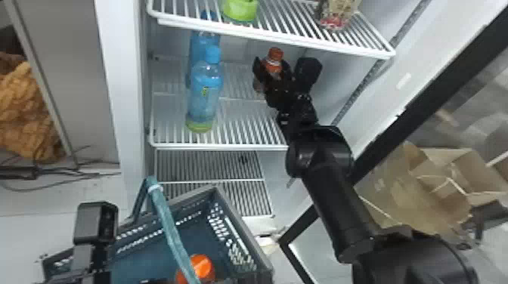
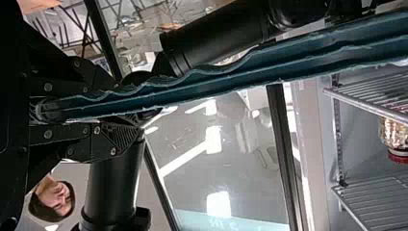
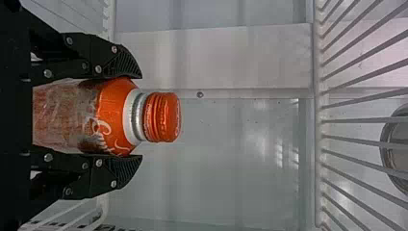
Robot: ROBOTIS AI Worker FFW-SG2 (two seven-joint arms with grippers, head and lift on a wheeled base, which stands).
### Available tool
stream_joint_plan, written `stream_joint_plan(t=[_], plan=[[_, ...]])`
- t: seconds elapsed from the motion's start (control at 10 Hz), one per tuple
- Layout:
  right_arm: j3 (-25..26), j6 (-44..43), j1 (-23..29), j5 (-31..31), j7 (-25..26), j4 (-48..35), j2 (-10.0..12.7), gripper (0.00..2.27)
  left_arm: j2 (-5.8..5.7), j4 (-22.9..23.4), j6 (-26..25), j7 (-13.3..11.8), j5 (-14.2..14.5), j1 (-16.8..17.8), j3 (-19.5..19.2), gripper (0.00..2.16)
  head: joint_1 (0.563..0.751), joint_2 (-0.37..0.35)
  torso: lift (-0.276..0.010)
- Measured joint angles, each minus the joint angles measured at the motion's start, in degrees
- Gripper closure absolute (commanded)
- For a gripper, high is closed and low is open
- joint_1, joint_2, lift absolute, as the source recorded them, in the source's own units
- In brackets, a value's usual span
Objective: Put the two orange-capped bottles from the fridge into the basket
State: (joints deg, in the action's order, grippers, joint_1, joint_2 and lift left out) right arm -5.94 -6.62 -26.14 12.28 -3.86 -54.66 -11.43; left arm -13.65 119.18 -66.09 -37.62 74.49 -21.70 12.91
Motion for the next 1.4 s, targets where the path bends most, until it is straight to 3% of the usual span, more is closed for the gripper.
stream_joint_plan(t=[0.3,0.9,1.4], plan=[[0.7,-2.2,2.2,-0.1,0.0,-2.4,0.0,0.84,0.02,0.0,0.0,0.0,0.0,-0.2,-0.1,1.17,0.695,-0.350,-0.235],[3.1,-2.0,14.4,-1.0,-1.6,-22.0,0.0,0.84,0.16,0.0,0.0,-0.1,0.1,-0.8,-0.6,1.17,0.695,-0.350,-0.235],[11.3,13.3,32.7,-2.0,-6.3,-52.7,0.2,0.84,0.20,0.0,0.0,-0.2,0.1,-0.8,-0.8,1.17,0.695,-0.350,-0.235]])
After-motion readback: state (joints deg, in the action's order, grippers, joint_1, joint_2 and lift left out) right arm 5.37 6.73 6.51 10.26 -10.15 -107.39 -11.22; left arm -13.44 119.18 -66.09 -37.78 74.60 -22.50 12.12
